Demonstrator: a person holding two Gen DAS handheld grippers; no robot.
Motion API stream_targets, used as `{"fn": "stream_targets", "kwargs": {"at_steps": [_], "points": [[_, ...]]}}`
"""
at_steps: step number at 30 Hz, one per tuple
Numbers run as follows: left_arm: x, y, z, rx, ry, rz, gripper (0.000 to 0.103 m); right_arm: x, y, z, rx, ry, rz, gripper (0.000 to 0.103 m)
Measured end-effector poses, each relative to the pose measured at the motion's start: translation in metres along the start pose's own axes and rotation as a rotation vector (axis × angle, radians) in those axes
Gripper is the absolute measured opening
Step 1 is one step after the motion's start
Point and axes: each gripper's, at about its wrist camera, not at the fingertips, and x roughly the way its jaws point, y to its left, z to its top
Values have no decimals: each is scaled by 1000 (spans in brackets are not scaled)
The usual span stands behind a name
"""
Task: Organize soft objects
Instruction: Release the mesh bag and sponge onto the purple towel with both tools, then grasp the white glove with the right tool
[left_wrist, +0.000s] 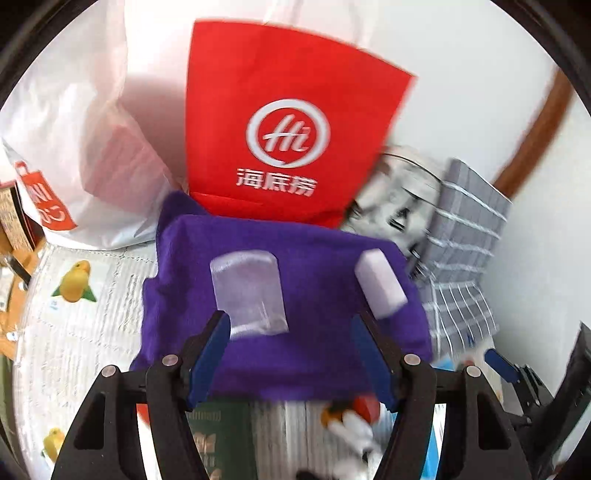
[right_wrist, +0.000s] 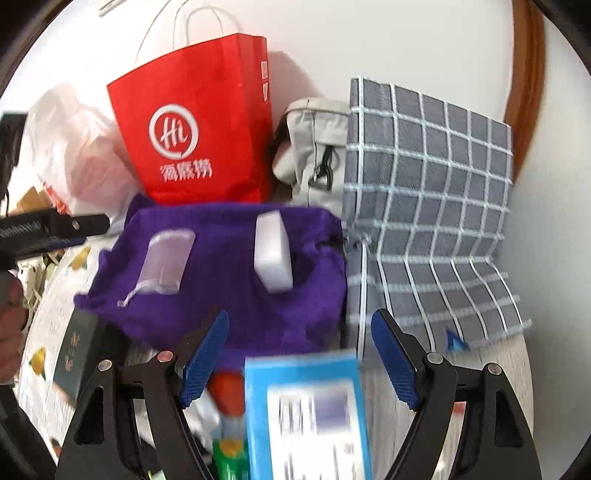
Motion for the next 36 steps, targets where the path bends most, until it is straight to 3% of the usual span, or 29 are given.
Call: {"fn": "stream_targets", "kwargs": {"at_steps": [4,9,13,15,17,20,30,32,34,36], "points": [[-33,-7,-29,19,-11,-10,66,-19,1,-30,28,28,42,79],[-69,1,-75,-29,-16,-39,66,-40,8,-69,37,73,83,79],[-85,10,-111,-38,-24,-4,66,-62,17,-97,24,46,93,78],[-88,17,-128,-69,-10,9,66,-69,21,-108,29,34,110,74],[-90,24,-144,-97,-15,7,66,-71,25,-118,37,34,127,62],[-90,31,-167,-108,1,26,66,-67,34,-127,9,52,140,52],[-77,57,-216,-158,38,57,67,-46,64,-149,-86,58,156,46],[-74,62,-221,-173,44,56,67,-35,65,-151,-88,66,151,32],[-70,66,-226,-186,59,56,67,-28,66,-152,-89,56,165,30],[-67,67,-230,-189,67,63,67,-29,66,-151,-97,31,166,18]]}}
